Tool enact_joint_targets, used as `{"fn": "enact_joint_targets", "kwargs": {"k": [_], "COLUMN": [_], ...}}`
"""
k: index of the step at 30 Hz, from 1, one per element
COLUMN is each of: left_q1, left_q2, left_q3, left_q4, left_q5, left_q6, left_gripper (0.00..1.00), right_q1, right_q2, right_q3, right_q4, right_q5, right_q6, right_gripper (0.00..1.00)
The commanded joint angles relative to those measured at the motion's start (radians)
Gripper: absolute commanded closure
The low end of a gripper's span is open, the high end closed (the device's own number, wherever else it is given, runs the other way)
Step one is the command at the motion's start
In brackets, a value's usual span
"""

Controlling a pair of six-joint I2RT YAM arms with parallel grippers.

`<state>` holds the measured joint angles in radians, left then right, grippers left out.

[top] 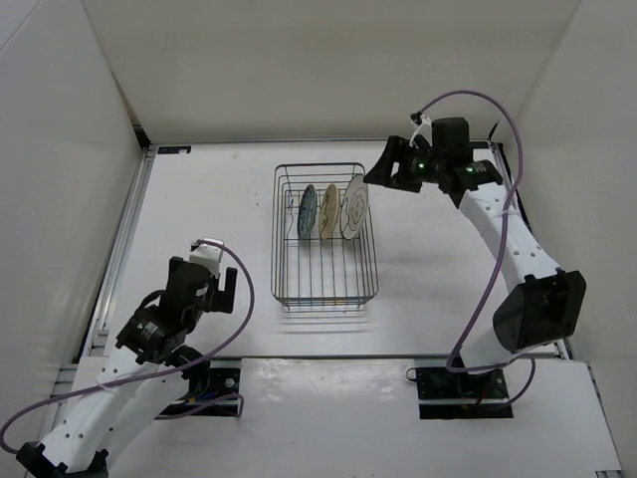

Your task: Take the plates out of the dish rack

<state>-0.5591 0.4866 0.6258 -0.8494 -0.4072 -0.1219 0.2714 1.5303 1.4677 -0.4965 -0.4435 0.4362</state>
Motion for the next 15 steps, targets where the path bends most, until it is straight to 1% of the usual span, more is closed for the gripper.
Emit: {"fn": "enact_joint_targets", "kwargs": {"k": [1,2,5,6,7,9,11,12,14,15], "left_q1": [0.002,0.004,0.004,0.004,0.004,0.005,0.005,0.004,0.005,0.004], "left_q2": [0.035,0.044,0.055,0.055,0.052,0.049,0.049,0.049,0.052,0.052], "left_q3": [0.006,0.011,0.011,0.011,0.009,0.008,0.008,0.008,0.009,0.008], "left_q4": [0.010,0.007,0.004,0.004,0.003,0.004,-0.002,0.001,0.004,0.006], "left_q5": [0.016,0.024,0.028,0.027,0.028,0.030,0.033,0.033,0.034,0.031], "left_q6": [-0.005,-0.005,-0.007,-0.005,-0.008,-0.007,-0.007,-0.005,-0.009,-0.005], "left_gripper": [0.01,0.01,0.01,0.01,0.01,0.01,0.01,0.01,0.01,0.01], "right_q1": [0.050,0.070,0.114,0.124,0.149,0.164,0.187,0.196,0.212,0.216], "right_q2": [0.037,0.071,0.122,0.152,0.175,0.211,0.237,0.258,0.272,0.290], "right_q3": [0.057,0.063,0.106,0.147,0.161,0.198,0.223,0.230,0.252,0.266], "right_q4": [-0.083,-0.085,-0.097,-0.111,-0.125,-0.134,-0.152,-0.158,-0.172,-0.174], "right_q5": [0.259,0.287,0.393,0.437,0.439,0.512,0.538,0.561,0.601,0.620], "right_q6": [-0.076,-0.080,-0.097,-0.103,-0.112,-0.128,-0.128,-0.128,-0.129,-0.131], "right_gripper": [0.28,0.28,0.34,0.34,0.34,0.34,0.34,0.39,0.44,0.48]}}
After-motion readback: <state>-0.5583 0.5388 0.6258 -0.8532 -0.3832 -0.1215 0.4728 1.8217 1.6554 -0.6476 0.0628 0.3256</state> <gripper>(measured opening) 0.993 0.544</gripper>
